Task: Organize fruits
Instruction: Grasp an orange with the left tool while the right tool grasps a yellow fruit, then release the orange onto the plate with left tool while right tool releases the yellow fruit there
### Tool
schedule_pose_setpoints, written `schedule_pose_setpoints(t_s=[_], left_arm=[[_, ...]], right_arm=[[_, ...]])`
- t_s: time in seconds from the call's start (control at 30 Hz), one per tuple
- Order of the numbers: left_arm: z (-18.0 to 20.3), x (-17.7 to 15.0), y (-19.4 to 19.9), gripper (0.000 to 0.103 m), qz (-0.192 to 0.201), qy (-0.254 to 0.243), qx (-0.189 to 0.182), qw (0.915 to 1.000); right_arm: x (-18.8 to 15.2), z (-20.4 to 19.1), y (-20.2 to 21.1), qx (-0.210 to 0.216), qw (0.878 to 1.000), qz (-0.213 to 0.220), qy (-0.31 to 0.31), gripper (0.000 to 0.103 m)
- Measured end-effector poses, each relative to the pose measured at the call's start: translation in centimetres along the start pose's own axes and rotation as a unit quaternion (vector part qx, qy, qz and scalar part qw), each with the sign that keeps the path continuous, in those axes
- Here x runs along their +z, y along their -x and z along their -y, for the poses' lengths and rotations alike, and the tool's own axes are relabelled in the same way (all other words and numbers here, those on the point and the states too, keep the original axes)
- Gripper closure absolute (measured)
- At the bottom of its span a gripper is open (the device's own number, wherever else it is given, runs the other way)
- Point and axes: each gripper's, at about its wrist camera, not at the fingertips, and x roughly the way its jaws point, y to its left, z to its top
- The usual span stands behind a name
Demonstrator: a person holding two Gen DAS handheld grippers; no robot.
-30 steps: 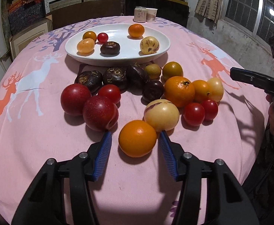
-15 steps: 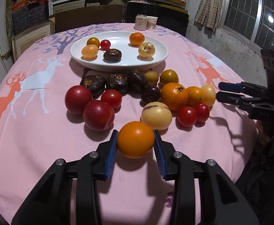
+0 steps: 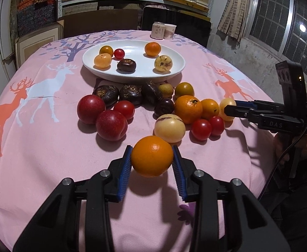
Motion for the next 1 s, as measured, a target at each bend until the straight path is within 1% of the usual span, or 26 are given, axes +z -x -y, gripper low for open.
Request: schedule_pose_setpoints(t_s=[0.2,0.33,0.47,0.57,0.67,0.77,0.87,1.0], left_arm=[[0.4,1.0,1.6,0.067,0.021,-0.005,-0.004,0.9998],[0.2,2.1,2.1,0.067,0.029,-0.004,-0.005,0.9996],[0.3,4.1,2.0,0.067,0.036,-0.013,-0.003,0.9993],[0.3,6.1,1.4,0.067,0.039,-0.02,0.0,0.999],[0.2,8.4,0.3,0.067,0.043,-0.029,0.011,0.9986],[-0.2,10.8,-1.5,0.067,0.038,-0.022,0.01,0.999],[-0.3,12.8,-4.3,0.067,0.023,-0.024,0.01,0.9994],[-0.9,14.2,-7.9,0.067,-0.005,-0.021,0.008,0.9997]], right_arm=[[0.7,0.1,2.8,0.012,0.999,0.044,-0.008,0.06],[1.5,0.4,3.9,0.011,0.998,0.06,-0.01,0.06],[2.5,0.7,4.4,0.005,0.997,0.072,-0.009,0.06],[4.0,0.7,4.7,-0.004,0.996,0.084,-0.002,0.06],[6.2,0.7,4.5,-0.007,0.996,0.093,0.007,0.06],[8.7,0.8,3.7,-0.011,0.995,0.095,0.009,0.06],[11.1,1.1,2.1,-0.013,0.996,0.091,0.009,0.06],[14.0,1.2,-1.1,-0.009,0.997,0.073,0.011,0.06]])
